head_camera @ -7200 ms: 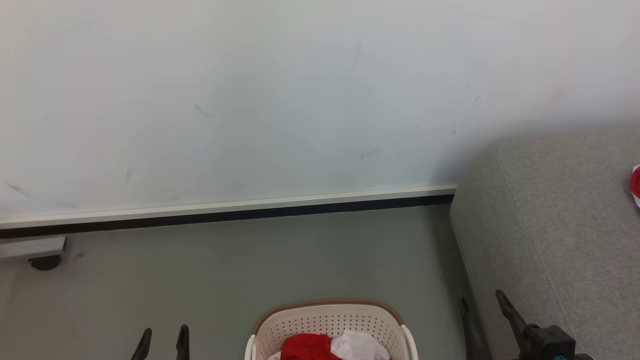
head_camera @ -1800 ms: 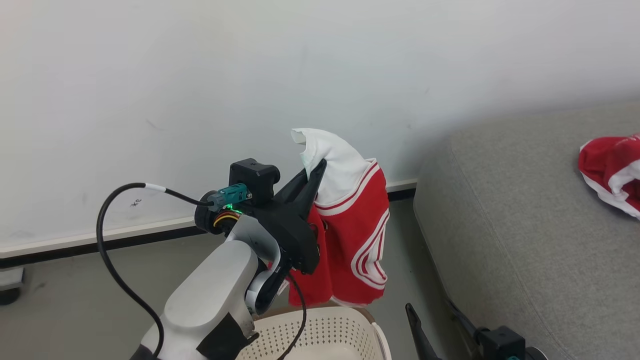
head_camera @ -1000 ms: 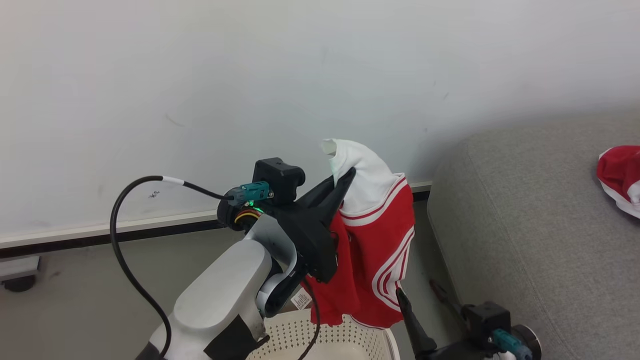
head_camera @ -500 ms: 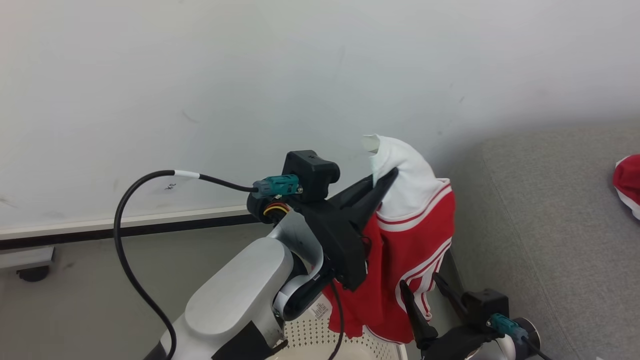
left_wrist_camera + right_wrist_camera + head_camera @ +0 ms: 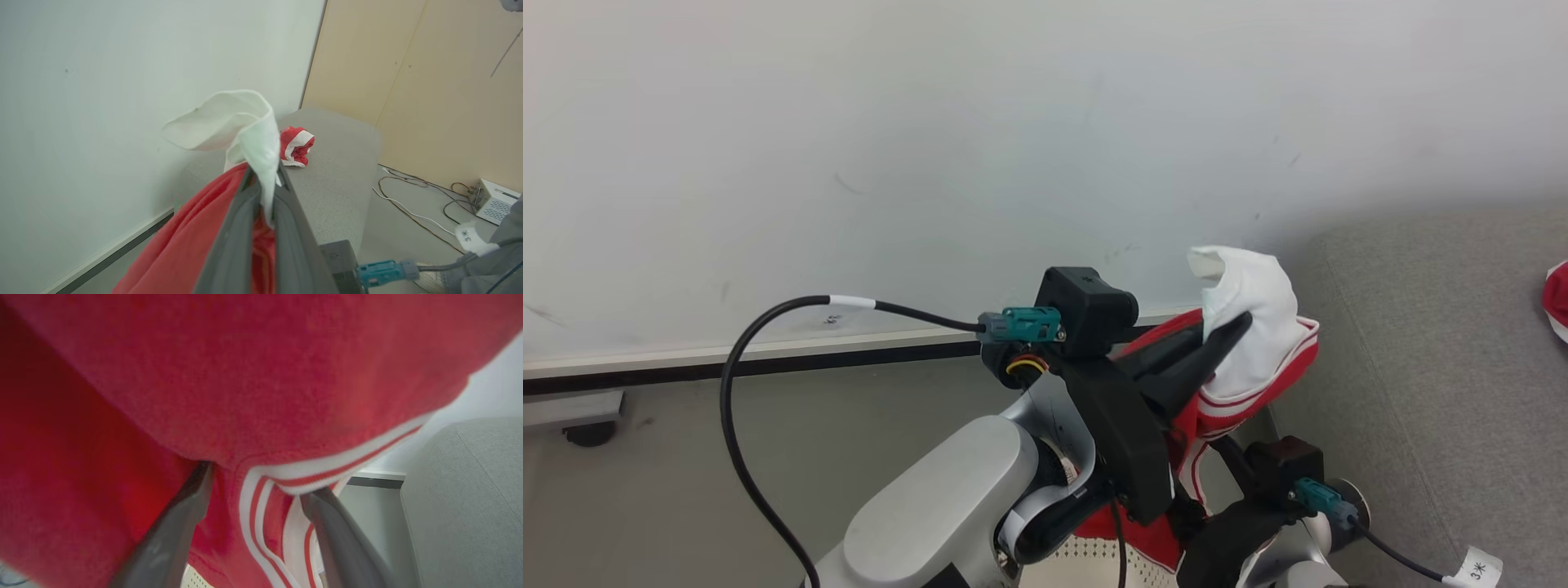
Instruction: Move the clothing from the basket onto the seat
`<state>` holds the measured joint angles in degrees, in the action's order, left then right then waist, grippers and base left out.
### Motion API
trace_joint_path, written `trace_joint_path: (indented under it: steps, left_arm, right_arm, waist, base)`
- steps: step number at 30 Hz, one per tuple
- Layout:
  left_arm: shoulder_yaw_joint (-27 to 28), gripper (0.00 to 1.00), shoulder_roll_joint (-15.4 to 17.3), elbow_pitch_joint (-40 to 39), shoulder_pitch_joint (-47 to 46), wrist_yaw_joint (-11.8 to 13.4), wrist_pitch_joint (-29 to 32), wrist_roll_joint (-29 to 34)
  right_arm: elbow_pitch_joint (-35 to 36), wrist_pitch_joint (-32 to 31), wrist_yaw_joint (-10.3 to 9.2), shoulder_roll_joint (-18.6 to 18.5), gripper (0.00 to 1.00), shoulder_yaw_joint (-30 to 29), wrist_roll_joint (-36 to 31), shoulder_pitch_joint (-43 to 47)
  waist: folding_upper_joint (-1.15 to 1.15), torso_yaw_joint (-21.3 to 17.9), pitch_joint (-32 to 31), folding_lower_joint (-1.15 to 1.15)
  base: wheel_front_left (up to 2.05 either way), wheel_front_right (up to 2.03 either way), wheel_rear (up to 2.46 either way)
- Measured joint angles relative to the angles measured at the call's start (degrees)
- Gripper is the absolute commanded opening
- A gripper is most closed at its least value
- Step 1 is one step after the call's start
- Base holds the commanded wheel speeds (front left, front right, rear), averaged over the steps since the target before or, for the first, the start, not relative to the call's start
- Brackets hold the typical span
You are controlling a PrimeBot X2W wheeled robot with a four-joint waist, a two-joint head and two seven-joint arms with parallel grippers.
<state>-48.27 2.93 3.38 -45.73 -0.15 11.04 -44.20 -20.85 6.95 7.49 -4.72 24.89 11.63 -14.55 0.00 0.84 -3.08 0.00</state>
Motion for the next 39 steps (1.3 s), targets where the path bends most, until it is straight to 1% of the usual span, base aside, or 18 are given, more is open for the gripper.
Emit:
trace_joint_path:
  steps: [4, 11, 12, 13, 14, 16, 17, 18, 19, 20, 21, 22, 25, 26, 28, 31, 37, 39]
  left_arm:
    - [-0.7, 0.0, 0.0, -1.5, 1.1, -0.2, 0.5, -2.5]
    - [-1.2, 0.0, 0.0, -1.6, 1.3, 0.2, 0.5, -2.8]
    - [-1.2, 0.0, 0.0, -1.6, 1.4, 0.2, 0.4, -2.9]
    - [-1.2, 0.0, 0.0, -1.5, 1.5, 0.2, 0.3, -3.1]
    - [-1.2, 0.0, 0.0, -1.3, 1.6, 0.2, -0.1, -3.1]
    - [-1.1, 0.0, 0.2, -0.4, 1.9, 0.3, -0.8, -2.6]
    - [-1.0, 0.12, 0.5, 0.3, 2.1, 0.6, -1.3, -2.2]
    - [-1.0, 0.34, 0.9, 1.0, 2.1, 0.8, -1.8, -1.8]
    - [-1.0, 0.44, 1.3, 1.7, 2.1, 0.7, -2.5, -1.4]
    - [-1.0, 0.64, 1.7, 2.4, 2.3, 0.8, -3.1, -0.9]
    - [-1.0, 0.86, 1.7, 2.4, 2.3, 0.8, -3.1, -0.9]
    - [-0.7, 1.0, 2.4, 4.3, 2.6, 0.9, -4.9, 0.4]
    - [-0.5, 1.0, 3.4, 7.2, 3.7, 1.0, -7.9, 1.6]
    - [-0.2, 1.0, 4.1, 9.4, 4.4, 0.7, -10.2, 2.1]
    - [-0.2, 1.0, 4.1, 9.4, 4.4, 0.7, -10.2, 2.1]
    - [0.4, 1.0, 5.0, 13.1, 6.4, 0.2, -13.8, 2.6]
    - [1.1, 1.0, 7.7, 15.5, 10.4, -1.0, -19.7, 2.7]
    - [1.3, 1.0, 8.8, 16.3, 12.0, -0.5, -21.2, 3.3]
  right_arm:
    - [-0.5, 0.4, 0.0, -0.1, 1.0, 0.8, 0.5, -1.0]
    - [-1.0, 1.1, 0.0, -0.4, 1.0, 1.9, 1.4, -1.9]
    - [-1.0, 1.1, 0.0, -0.5, 0.98, 1.9, 1.5, -2.0]
    - [-1.0, 1.2, 0.0, -0.5, 0.29, 1.9, 1.5, -2.1]
    - [-1.0, 1.2, 0.0, -0.5, 0.0, 1.9, 1.6, -2.2]
    - [-1.0, 1.2, 0.0, -0.5, 0.0, 2.1, 1.8, -2.2]
    - [-1.0, 1.2, 0.0, -0.5, 0.0, 2.1, 2.0, -2.2]
    - [-0.9, 1.1, 0.0, -0.5, 0.0, 2.1, 2.0, -2.2]
    - [-0.8, 1.1, 0.0, -0.5, 0.0, 2.0, 2.0, -2.2]
    - [-0.7, 1.1, 0.0, -0.5, 0.0, 1.9, 2.0, -2.2]
    - [-0.7, 1.1, 0.0, -0.5, 0.0, 1.9, 2.0, -2.2]
    - [-0.3, 1.1, 0.0, -0.7, 0.0, 2.0, 2.0, -2.0]
    - [0.3, 0.9, 0.0, -0.9, 0.0, 1.9, 2.0, -1.1]
    - [1.2, 0.6, 0.0, -1.1, 0.0, 1.6, 2.0, -0.9]
    - [1.2, 0.6, 0.0, -1.1, 0.0, 1.6, 2.0, -0.9]
    - [3.0, 0.0, 0.0, -1.5, 0.0, 0.7, 1.8, 1.1]
    - [6.8, -1.5, 0.0, -1.7, 0.0, -1.6, 0.7, 4.4]
    - [8.1, -1.9, 0.0, -1.7, 0.0, -2.3, 0.3, 5.5]
  waist:
    - [0.0, 0.0, 0.2, 0.0]
    - [0.0, -0.1, 0.3, 0.0]
    - [0.0, -0.1, 0.3, 0.0]
    - [0.0, -0.2, 0.3, 0.0]
    - [0.0, -0.2, 0.3, 0.0]
    - [0.0, -0.4, 0.2, 0.0]
    - [0.0, -0.5, 0.1, 0.0]
    - [0.0, -0.6, 0.1, 0.0]
    - [0.0, -0.8, 0.0, 0.0]
    - [0.0, -0.9, 0.0, 0.0]
    - [0.0, -0.9, 0.0, 0.0]
    - [0.0, -1.2, -0.1, 0.0]
    - [0.0, -1.8, -0.2, 0.0]
    - [0.0, -2.2, -0.2, 0.0]
    - [0.0, -2.2, -0.2, 0.0]
    - [0.0, -3.3, -0.3, 0.0]
    - [0.0, -5.5, -0.2, 0.0]
    - [0.0, -6.5, 0.0, 0.0]
  base:
    - [0.0, 0.0, 0.0]
    - [0.0, 0.0, 0.0]
    - [0.0, 0.0, 0.0]
    - [0.0, 0.0, 0.0]
    - [0.0, 0.0, 0.0]
    - [0.0, 0.0, 0.0]
    - [0.0, 0.0, 0.0]
    - [0.0, 0.0, 0.0]
    - [0.0, 0.0, 0.0]
    - [0.0, 0.0, 0.0]
    - [0.0, 0.0, 0.0]
    - [0.0, 0.0, 0.0]
    - [0.0, 0.0, 0.0]
    - [0.0, 0.0, 0.0]
    - [0.0, 0.0, 0.0]
    - [0.0, 0.0, 0.0]
    - [0.0, 0.0, 0.0]
    - [0.0, 0.0, 0.0]
